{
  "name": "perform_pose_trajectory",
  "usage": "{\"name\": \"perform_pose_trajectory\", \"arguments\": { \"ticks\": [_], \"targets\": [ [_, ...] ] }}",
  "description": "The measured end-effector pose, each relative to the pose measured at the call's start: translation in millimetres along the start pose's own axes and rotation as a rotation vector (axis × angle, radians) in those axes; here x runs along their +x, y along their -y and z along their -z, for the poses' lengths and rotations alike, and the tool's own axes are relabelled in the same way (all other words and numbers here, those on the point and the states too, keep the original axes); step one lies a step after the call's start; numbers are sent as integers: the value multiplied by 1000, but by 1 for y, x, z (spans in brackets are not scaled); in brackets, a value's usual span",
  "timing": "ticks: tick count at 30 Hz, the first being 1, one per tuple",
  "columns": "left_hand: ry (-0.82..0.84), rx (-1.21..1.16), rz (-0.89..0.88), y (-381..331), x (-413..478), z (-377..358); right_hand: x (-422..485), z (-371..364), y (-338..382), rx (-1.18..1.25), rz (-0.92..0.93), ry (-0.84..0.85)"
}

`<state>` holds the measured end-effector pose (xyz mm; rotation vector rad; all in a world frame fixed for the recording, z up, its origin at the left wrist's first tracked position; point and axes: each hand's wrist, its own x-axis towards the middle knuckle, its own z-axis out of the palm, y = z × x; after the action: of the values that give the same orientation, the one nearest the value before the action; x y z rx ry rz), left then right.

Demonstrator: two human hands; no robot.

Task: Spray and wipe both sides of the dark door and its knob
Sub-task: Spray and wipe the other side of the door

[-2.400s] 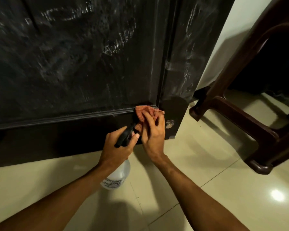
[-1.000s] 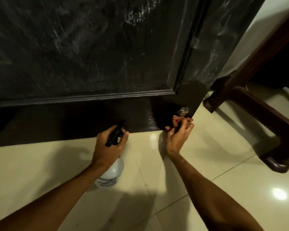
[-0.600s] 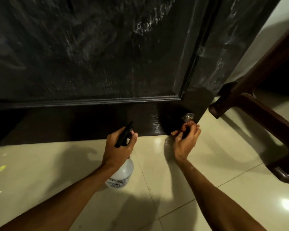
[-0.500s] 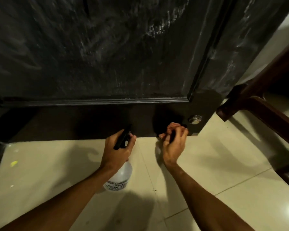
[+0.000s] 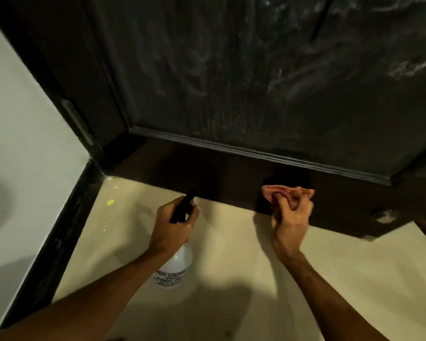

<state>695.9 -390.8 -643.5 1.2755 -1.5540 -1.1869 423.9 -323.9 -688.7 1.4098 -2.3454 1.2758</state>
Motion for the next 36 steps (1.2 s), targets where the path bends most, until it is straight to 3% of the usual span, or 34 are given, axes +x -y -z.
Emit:
{"name": "perform_pose_trajectory", "arguments": {
  "ticks": [1, 5, 11, 12, 16, 18, 23, 27, 32, 34, 36],
  "targets": [
    [-11, -6, 7, 2, 2, 6, 2, -4, 8, -8, 31, 22],
    [-89, -47, 22, 5, 6, 17, 25, -37, 76, -95, 748, 259],
    [-163, -60, -28, 0, 10, 43, 66, -49, 129, -224, 859, 35],
    [-175, -62, -33, 1, 11, 47, 62, -48, 125, -268, 923, 66],
    [-218, -61, -74, -10, 20, 62, 50, -74, 105, -556, 1231, 449],
    [-233, -65, -70, -14, 21, 67, 53, -80, 117, -576, 1285, 463],
    [-320, -61, 59, 9, 30, 106, 58, -110, 200, -510, 1189, 405],
    [-347, -22, 85, 17, 36, 125, 49, -137, 206, -633, 1382, 512],
    [-483, -58, 107, 34, 51, 161, 65, -178, 286, -426, 1288, 268],
    [-531, -73, 99, 37, 53, 171, 61, -202, 315, -489, 1275, 245],
    [-556, -112, 107, 37, 48, 176, 46, -225, 321, -647, 1377, 314]
  ]
}}
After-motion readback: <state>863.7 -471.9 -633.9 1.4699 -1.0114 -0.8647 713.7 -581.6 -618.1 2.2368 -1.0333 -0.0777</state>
